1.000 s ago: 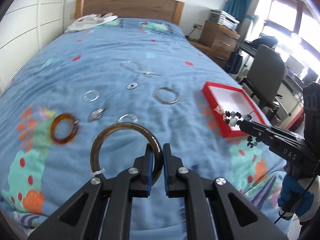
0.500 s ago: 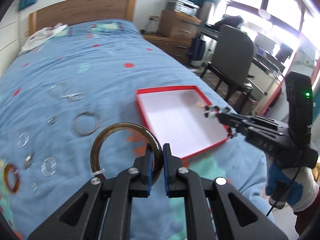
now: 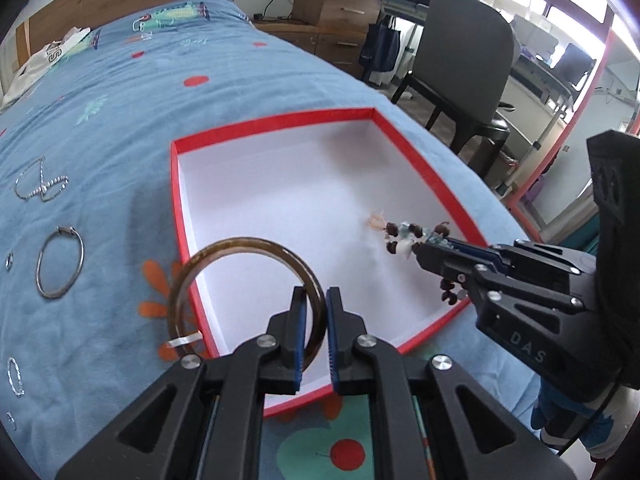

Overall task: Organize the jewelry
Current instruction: 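Carry the beaded bracelet and brown bangle over the red box with both tools, then open the right tool to drop the beaded bracelet while the left tool releases the bangle into the box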

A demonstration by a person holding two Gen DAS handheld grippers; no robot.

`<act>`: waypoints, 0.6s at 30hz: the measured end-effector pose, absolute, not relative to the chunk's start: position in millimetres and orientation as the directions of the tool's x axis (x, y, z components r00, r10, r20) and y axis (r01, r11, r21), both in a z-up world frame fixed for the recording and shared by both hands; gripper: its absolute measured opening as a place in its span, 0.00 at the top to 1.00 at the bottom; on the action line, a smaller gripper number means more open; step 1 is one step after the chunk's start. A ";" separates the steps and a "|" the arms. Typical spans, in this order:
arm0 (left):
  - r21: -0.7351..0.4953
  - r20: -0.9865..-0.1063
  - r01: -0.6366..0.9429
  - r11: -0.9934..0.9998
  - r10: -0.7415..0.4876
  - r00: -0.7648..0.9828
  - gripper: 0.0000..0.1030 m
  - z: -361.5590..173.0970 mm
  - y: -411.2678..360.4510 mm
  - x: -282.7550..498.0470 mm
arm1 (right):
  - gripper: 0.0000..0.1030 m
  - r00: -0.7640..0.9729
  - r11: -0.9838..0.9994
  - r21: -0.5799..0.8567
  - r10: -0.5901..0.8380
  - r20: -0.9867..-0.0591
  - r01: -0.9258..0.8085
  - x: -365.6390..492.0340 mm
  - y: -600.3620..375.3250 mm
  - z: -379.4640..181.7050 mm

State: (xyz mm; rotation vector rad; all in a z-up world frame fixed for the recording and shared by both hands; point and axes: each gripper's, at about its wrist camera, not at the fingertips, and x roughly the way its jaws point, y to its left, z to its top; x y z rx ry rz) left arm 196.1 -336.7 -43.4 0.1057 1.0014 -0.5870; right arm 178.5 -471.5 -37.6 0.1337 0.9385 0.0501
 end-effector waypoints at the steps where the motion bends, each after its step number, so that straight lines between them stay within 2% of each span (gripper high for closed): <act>1: -0.179 -0.823 0.506 0.844 -0.410 0.394 0.91 -47.7 -337.4 197.9 | 0.90 0.584 0.991 0.131 0.098 -0.806 0.014 179.0 -470.8 -40.5; 11: -0.179 -0.848 0.474 0.862 -0.380 0.371 0.89 -67.1 -337.1 210.6 | 0.90 0.527 0.997 0.070 0.043 -0.849 0.030 182.0 -467.4 -55.4; 13: -0.182 -0.848 0.468 0.865 -0.379 0.371 0.88 -66.4 -336.3 211.6 | 0.88 0.528 0.997 0.064 0.037 -0.849 0.034 179.6 -466.8 -54.4; 15: -0.183 -0.847 0.464 0.867 -0.379 0.373 0.84 -65.6 -335.2 211.5 | 0.81 0.527 0.997 0.059 0.030 -0.850 0.039 177.8 -466.6 -52.9; 16: -0.172 -0.849 0.455 0.874 -0.366 0.382 0.73 -64.7 -333.9 210.2 | 0.76 0.529 0.997 0.058 0.027 -0.848 0.043 177.0 -467.1 -51.8; 17: -0.170 -0.854 0.443 0.880 -0.356 0.380 0.68 -65.1 -331.3 208.7 | 0.68 0.532 0.997 0.058 0.024 -0.846 0.047 175.6 -468.1 -50.6; 18: -0.181 -0.852 0.438 0.881 -0.363 0.377 0.67 -65.6 -328.0 208.6 | 0.63 0.534 0.997 0.062 0.026 -0.845 0.051 174.2 -468.8 -48.9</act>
